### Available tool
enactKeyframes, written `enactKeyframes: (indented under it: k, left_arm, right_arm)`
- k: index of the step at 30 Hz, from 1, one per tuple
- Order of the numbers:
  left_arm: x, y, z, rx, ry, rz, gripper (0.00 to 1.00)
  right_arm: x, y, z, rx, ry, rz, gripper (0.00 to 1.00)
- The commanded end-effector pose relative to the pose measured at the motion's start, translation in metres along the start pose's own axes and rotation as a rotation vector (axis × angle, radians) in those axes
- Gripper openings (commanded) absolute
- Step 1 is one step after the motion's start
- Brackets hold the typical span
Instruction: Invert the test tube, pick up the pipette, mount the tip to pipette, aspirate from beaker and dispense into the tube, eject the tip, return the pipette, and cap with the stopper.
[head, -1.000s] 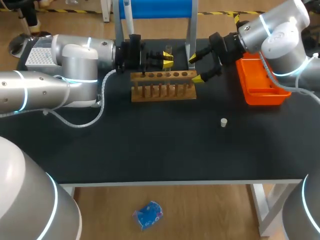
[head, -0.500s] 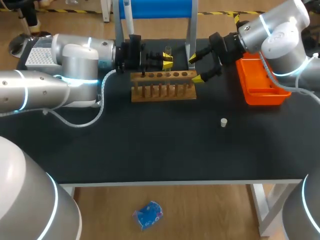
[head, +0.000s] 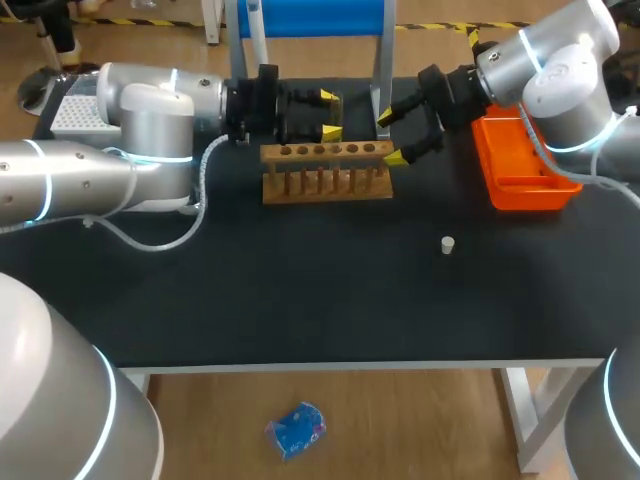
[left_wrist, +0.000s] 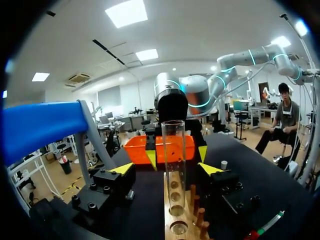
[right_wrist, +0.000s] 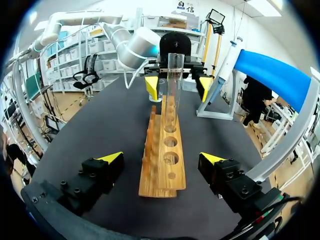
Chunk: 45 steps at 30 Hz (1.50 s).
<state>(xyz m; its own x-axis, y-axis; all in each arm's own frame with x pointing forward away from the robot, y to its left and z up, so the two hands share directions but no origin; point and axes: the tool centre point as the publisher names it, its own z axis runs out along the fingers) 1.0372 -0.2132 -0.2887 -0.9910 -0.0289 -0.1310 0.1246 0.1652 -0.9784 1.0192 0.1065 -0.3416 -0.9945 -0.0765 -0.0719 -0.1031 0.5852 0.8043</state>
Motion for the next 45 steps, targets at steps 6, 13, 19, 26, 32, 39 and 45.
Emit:
enactKeyframes:
  k: [6, 13, 19, 26, 32, 39, 45]
  left_arm:
    - [0.011, -0.014, -0.022, -0.056, -0.049, -0.001, 1.00]
    - [0.021, -0.015, -0.051, -0.120, -0.088, -0.038, 1.00]
    - [0.031, -0.021, -0.088, -0.191, -0.175, -0.103, 1.00]
    - [0.047, -0.029, -0.123, -0.259, -0.299, -0.196, 1.00]
    - [0.047, -0.029, -0.123, -0.259, -0.299, -0.196, 1.00]
    - [0.047, -0.029, -0.123, -0.259, -0.299, -0.196, 1.00]
    - [0.045, -0.028, -0.128, -0.265, -0.327, -0.209, 1.00]
  right_arm:
    - [0.000, 0.000, -0.001, 0.001, 0.001, 0.000, 1.00]
    - [0.000, 0.000, -0.001, 0.001, 0.001, 0.000, 1.00]
    - [0.000, 0.000, -0.001, 0.001, 0.001, 0.000, 1.00]
    - [0.000, 0.000, -0.001, 0.001, 0.001, 0.000, 1.00]
    - [0.000, 0.000, -0.001, 0.001, 0.001, 0.000, 1.00]
    - [0.000, 0.000, -0.001, 0.001, 0.001, 0.000, 1.00]
    - [0.000, 0.000, -0.001, 0.001, 0.001, 0.000, 1.00]
